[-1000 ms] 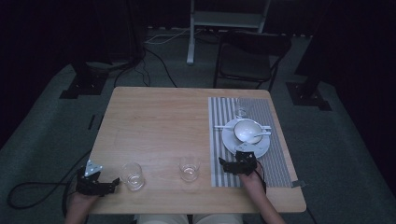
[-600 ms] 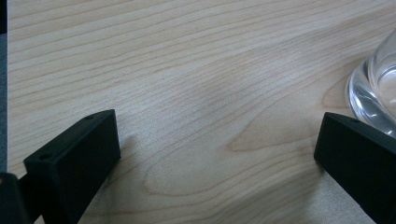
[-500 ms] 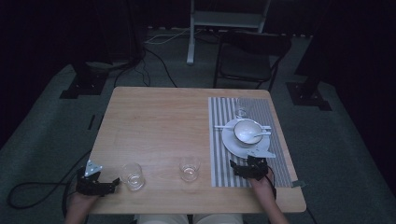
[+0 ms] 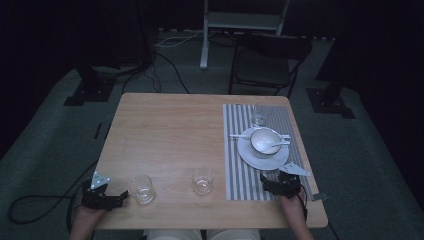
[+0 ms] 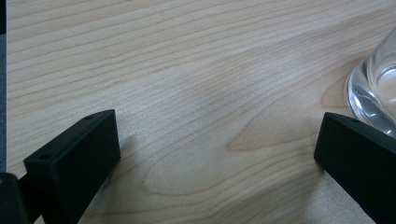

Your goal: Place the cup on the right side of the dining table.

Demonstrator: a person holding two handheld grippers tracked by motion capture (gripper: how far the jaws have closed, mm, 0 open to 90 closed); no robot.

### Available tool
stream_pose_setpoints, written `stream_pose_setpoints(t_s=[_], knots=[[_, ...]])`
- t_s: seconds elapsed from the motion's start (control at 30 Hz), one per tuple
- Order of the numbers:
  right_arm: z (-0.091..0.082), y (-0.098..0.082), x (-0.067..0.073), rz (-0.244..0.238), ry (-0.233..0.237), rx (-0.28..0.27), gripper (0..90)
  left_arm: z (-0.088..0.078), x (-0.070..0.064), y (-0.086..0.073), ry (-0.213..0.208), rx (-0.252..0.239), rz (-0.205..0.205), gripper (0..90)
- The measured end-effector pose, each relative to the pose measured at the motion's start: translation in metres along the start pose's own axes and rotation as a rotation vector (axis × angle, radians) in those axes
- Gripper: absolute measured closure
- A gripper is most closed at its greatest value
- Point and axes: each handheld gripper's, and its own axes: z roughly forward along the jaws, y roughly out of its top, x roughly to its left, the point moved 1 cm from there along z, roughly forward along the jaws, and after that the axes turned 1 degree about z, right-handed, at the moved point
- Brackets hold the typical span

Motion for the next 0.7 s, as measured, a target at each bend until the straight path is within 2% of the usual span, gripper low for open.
stream_pose_setpoints(t_s=[0.7], knots=[[-0.026, -0.025, -0.044, 0.099, -0.108, -0.003, 11.5, 0.0, 0.0, 0.0, 0.0, 0.0, 0.0, 0.7]])
